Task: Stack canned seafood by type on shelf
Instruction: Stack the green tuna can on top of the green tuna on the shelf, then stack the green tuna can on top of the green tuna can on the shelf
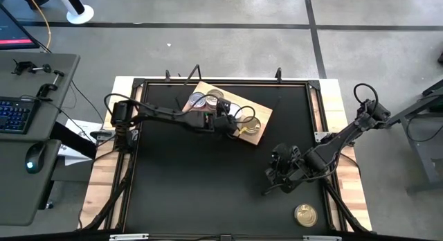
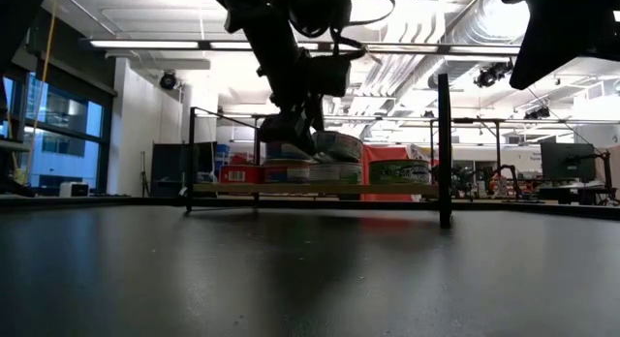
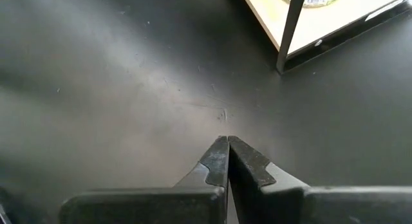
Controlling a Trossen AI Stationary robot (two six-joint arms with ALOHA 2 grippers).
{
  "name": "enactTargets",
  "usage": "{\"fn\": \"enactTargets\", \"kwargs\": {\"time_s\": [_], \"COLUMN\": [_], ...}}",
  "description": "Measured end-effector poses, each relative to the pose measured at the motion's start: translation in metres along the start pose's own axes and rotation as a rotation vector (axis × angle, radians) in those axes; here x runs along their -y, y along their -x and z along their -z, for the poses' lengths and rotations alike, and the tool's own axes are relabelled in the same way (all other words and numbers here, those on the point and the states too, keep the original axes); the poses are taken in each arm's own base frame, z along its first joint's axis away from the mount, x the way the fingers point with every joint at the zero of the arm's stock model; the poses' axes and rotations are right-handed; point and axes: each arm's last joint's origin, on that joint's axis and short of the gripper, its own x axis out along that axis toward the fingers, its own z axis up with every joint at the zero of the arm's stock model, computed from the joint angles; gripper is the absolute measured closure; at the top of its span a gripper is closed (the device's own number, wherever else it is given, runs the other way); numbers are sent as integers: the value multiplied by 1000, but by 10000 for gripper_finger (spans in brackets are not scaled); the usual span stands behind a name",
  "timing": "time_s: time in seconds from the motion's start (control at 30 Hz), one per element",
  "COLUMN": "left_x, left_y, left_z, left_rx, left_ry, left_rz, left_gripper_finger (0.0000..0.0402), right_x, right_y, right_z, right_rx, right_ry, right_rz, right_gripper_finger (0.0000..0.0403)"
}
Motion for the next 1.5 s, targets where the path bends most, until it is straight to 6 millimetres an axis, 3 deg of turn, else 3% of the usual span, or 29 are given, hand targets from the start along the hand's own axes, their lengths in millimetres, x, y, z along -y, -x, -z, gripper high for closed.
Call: {"fn": "enactTargets", "kwargs": {"time_s": [0.5,0.7,0.8,0.9,1.0,1.2,1.3,1.5], "left_x": [-10,-16,-14,0,26,85,107,117], "left_y": [14,52,75,102,125,140,136,137], "left_z": [1,11,13,12,15,36,45,43], "left_rx": [-35,-4,112,305,472,449,371,432], "left_ry": [30,351,519,590,593,766,886,1035], "left_rz": [100,266,396,465,482,570,588,615], "left_gripper_finger": [144,148,159,180,224,378,388,397], "right_x": [0,-6,-11,-12,-15,-21,-24,-23], "right_y": [0,10,17,24,31,35,28,4], "right_z": [1,21,37,58,76,108,120,136], "right_rx": [-33,-231,-441,-676,-768,-929,-984,-1017], "right_ry": [2,43,78,116,104,-3,-11,-6], "right_rz": [-4,-84,-158,-155,-160,-104,-47,103], "right_gripper_finger": [403,403,403,403,403,403,403,403]}}
